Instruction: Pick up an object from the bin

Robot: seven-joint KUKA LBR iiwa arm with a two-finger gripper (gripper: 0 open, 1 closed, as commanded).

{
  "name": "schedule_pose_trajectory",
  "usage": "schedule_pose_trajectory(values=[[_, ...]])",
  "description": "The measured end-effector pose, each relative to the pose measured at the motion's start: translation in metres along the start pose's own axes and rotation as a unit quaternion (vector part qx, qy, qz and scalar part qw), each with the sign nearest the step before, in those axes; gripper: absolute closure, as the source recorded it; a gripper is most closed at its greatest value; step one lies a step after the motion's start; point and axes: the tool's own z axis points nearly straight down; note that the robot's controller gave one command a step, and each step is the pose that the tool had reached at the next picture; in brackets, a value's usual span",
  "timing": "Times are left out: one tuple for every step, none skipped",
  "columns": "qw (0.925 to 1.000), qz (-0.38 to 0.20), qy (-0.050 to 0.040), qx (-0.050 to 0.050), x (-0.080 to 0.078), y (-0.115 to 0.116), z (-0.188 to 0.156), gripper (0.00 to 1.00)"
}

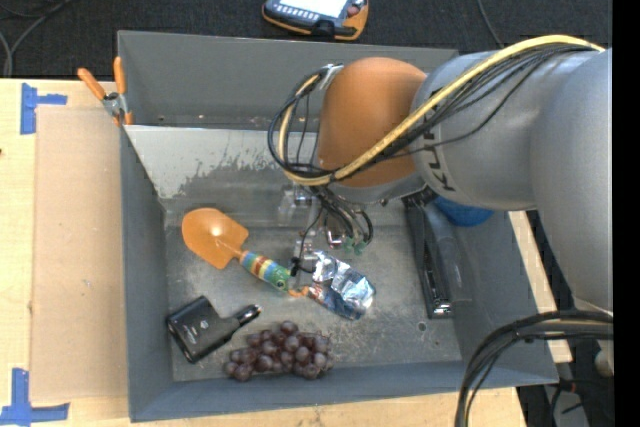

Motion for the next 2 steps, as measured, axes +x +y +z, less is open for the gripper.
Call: schedule_pose_trajectory(values=[[1.0,0.008,0.0026,0.0,0.013,-0.0335,0.0758,0.0],[0.9984,-0.056,-0.0036,-0.001,0.0058,-0.0358,0.075,0.0]])
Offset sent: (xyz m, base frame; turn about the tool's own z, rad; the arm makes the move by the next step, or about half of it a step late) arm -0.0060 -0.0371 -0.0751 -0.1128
